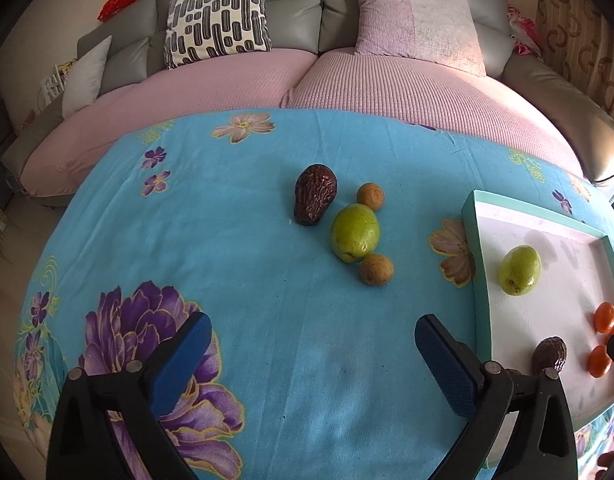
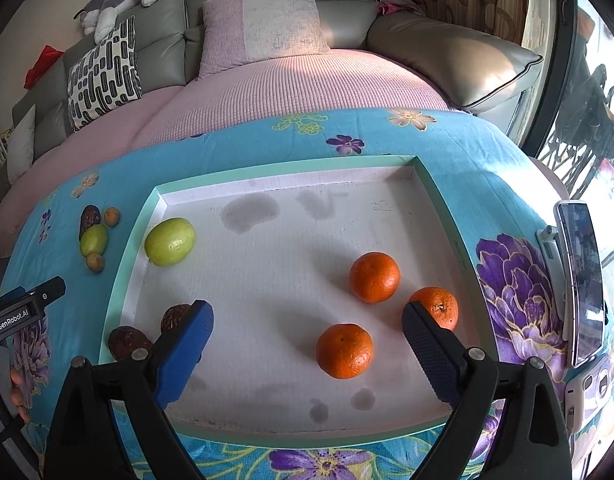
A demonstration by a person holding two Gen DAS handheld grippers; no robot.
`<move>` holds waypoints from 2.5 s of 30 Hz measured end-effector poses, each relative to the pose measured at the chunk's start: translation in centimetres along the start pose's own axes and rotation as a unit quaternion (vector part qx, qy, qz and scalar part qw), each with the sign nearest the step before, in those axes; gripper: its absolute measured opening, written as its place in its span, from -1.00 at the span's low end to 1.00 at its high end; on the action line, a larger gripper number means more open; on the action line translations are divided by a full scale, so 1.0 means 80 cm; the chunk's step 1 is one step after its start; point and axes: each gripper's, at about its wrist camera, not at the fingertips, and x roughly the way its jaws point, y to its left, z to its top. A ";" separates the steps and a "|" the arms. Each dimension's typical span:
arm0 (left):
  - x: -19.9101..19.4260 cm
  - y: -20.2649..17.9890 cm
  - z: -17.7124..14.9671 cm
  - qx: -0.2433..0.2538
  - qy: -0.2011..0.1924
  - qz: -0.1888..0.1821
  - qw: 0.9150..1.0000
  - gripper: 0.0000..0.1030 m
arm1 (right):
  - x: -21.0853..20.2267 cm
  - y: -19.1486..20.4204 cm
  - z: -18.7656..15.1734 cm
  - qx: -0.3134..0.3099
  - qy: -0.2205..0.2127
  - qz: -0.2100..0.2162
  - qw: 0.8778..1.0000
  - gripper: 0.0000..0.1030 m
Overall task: Organize fruits
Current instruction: 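Move both open tools back from the tray toward the remaining fruit, then grasp the last dark date with the left tool while the right tool grasps a small brown fruit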
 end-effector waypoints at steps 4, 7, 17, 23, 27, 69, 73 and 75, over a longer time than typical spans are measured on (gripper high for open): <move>-0.005 0.002 0.000 0.000 -0.005 0.002 1.000 1.00 | -0.001 0.007 0.001 -0.010 -0.011 0.003 1.000 0.86; -0.009 0.002 0.001 -0.001 -0.009 0.000 1.000 1.00 | 0.001 0.016 0.003 -0.020 -0.012 0.005 1.000 0.86; -0.025 0.030 0.012 -0.008 -0.051 0.016 0.999 1.00 | 0.011 0.067 0.008 -0.058 -0.020 0.022 0.998 0.86; -0.028 0.065 0.020 -0.032 -0.074 0.011 0.997 1.00 | 0.009 0.095 0.009 -0.077 -0.033 0.035 0.996 0.86; -0.028 0.089 0.025 -0.057 -0.097 0.005 0.994 1.00 | 0.009 0.112 0.010 -0.084 -0.040 0.047 0.995 0.85; 0.073 0.102 0.153 -0.006 0.007 -0.100 0.995 0.81 | 0.083 0.278 0.057 -0.161 0.031 0.173 0.971 -0.19; 0.092 0.091 0.150 -0.007 0.032 -0.116 0.993 0.80 | 0.094 0.281 0.049 -0.168 0.047 0.171 0.970 -0.19; 0.100 0.082 0.148 0.003 0.041 -0.120 0.992 0.80 | 0.103 0.281 0.044 -0.166 0.058 0.171 0.969 -0.19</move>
